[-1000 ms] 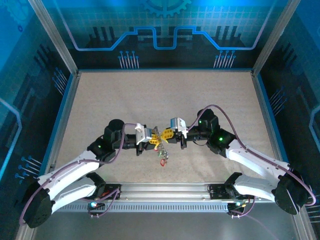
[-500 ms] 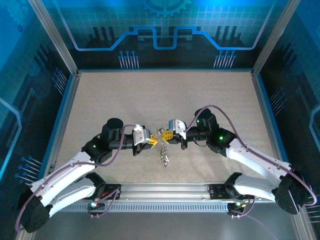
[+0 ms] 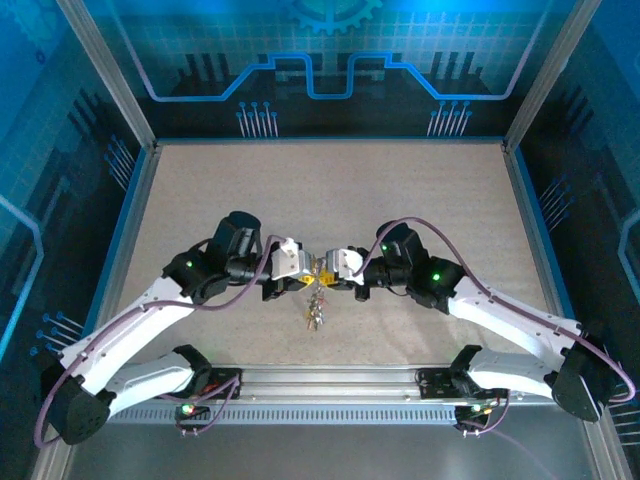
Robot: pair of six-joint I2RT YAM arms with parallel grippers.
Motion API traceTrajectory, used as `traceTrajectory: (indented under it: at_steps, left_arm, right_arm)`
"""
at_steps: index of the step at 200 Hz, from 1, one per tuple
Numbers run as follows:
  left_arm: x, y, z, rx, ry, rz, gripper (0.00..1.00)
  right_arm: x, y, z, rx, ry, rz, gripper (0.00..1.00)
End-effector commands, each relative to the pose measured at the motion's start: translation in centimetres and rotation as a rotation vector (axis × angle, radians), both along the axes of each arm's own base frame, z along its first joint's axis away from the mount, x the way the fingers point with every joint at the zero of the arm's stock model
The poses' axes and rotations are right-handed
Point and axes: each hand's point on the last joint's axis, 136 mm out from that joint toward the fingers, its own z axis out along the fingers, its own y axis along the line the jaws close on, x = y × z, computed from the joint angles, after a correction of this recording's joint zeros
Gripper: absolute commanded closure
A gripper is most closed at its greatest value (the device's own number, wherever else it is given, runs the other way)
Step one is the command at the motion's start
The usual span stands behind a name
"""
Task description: Put the keys on the keyring
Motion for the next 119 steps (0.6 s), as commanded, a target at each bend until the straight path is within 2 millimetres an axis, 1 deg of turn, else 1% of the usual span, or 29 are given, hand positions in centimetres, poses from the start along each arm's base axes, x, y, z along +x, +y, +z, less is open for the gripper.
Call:
traceTrajectory:
  at_steps: [1,41,63,79,99,119]
  left_arm:
    - [-0.4,0.2,1.4,0.046,-0.076,-0.069,1.00]
    - [-0.3,0.3,1.9,0.101,-0.137,-0.129,1.00]
    - [0.4,0.4,2.0,0.153,-0.172,-0.144,1.00]
    - [1.2,0.9,1.6,0.228,-0.213,-0.160,1.00]
    - [2.5,1.6,1.4,0.336,-0.292,-0.172,1.00]
    - [3.3,2.6,0.7,0.481,-0.385,-0.241,1.00]
  right_arm:
    - [0.3,0.0,0.2,-0.017,-0.027,-0.018,1.00]
    - [0.4,-0.4,0.0,-0.005,-0.002,-0.026,1.00]
    - [0.5,-0.7,-0.1,0.020,0.004,-0.034,0.80]
    - [1.3,-1.5,0.1,0.065,-0.007,-0.075,0.71]
    - [2.5,-2.8,0.5,0.112,-0.006,-0.144,0.64]
    - [4.2,-4.2,0.8,0.109,-0.024,-0.247,0.61]
